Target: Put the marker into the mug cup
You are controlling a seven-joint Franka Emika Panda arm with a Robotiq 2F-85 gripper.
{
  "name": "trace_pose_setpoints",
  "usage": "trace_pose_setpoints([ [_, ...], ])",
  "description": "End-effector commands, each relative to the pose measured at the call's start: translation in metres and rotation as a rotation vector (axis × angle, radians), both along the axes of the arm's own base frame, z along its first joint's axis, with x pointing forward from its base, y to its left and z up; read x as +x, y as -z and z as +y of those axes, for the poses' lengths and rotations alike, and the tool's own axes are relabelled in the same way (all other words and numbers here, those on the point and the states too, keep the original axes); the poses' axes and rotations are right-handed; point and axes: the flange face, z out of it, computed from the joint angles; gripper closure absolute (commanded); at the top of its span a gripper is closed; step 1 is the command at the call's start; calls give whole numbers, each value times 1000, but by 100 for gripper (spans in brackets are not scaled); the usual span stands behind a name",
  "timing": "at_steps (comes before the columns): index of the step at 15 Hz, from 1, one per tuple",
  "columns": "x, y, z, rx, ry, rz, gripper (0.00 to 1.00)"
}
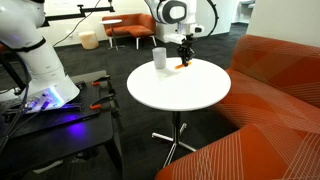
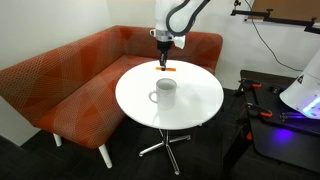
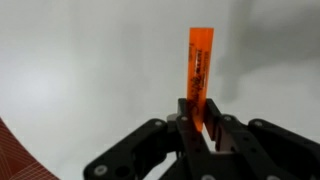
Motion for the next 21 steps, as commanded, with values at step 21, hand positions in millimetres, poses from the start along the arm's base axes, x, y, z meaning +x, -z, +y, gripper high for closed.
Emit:
trace_pose_setpoints([
  [21, -51, -135, 49, -5, 64, -11, 81],
])
